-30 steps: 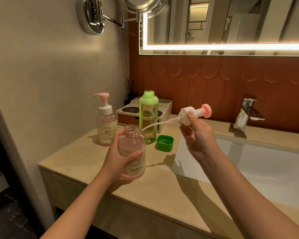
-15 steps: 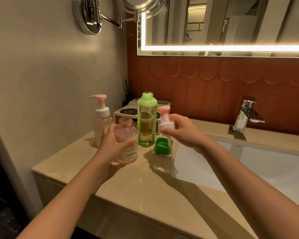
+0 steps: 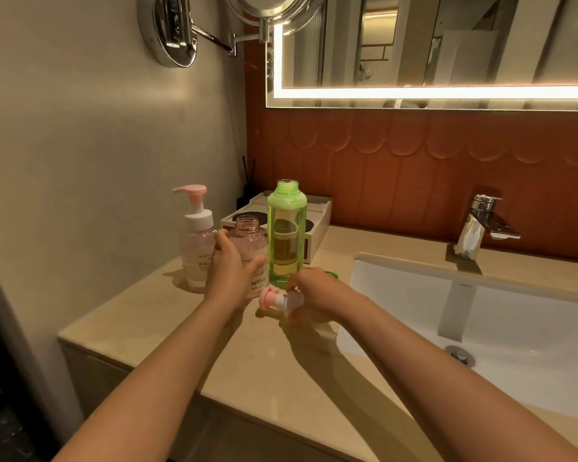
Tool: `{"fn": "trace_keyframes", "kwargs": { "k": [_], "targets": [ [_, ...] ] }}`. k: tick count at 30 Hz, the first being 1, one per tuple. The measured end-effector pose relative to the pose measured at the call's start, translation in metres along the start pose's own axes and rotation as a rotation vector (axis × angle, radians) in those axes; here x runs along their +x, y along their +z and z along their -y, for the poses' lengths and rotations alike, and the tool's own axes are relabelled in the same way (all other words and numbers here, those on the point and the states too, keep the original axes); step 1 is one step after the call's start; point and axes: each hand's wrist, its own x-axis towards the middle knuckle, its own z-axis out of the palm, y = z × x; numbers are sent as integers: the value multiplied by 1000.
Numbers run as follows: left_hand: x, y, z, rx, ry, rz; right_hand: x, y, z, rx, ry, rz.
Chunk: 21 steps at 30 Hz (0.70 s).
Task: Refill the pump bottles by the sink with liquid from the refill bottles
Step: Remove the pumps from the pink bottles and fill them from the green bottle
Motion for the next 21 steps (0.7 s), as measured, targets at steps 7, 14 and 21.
{"fn": "trace_keyframes", "kwargs": {
  "k": [7,14,21],
  "targets": [
    [12,4,-2,-6,-16,27,9,18,0,102,6,-108],
    [10,5,-4,41,-34,28,4,28,0,110,-49,-223],
    [-4,-16,-12,70,52,-108,0,33,-6,90,-75,-300]
  ]
}}
